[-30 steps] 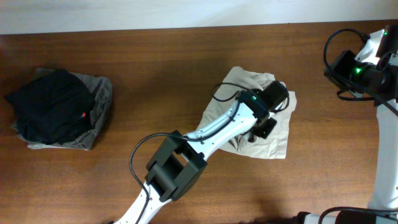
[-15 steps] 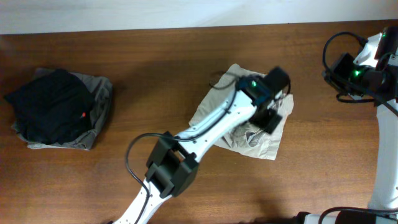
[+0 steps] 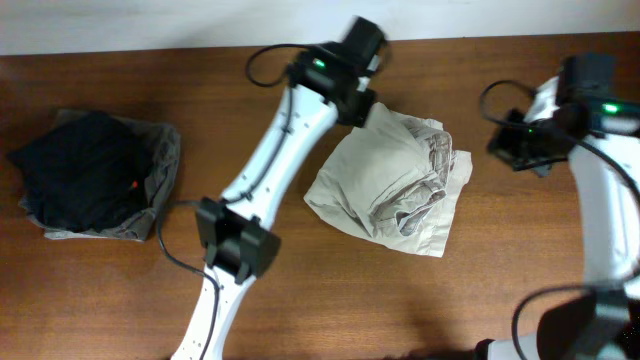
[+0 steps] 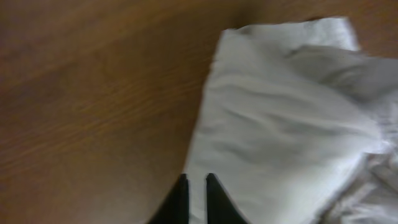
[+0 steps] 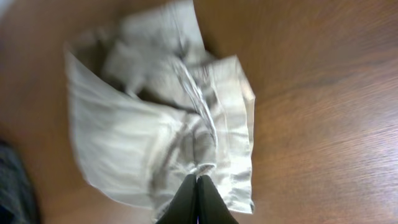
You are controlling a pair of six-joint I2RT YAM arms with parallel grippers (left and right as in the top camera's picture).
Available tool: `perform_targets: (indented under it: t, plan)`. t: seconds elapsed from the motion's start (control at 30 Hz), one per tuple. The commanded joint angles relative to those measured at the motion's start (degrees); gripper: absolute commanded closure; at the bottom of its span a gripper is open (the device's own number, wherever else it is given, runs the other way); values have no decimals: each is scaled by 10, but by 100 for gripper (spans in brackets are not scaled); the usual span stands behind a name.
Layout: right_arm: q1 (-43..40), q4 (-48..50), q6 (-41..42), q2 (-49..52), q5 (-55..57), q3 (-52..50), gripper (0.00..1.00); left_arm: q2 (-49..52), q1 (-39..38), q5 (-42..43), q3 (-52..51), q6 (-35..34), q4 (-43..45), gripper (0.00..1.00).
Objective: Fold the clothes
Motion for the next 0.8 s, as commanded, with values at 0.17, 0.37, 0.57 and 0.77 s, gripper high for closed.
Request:
perform_targets:
  t: [0.17, 0.37, 0.57, 0.77]
  plan:
    - [93, 49, -212, 90, -120, -54, 96, 123, 49, 199, 2, 76, -16, 99]
    - [152, 67, -220, 136, -112, -56, 96, 118, 45, 184, 3, 97, -31, 99]
    - [162, 107, -185, 228, -64, -76, 96, 78, 68, 151, 3, 96, -49, 99]
    - [163, 98, -130, 281, 33, -101, 96, 58, 71, 175, 3, 97, -76, 99]
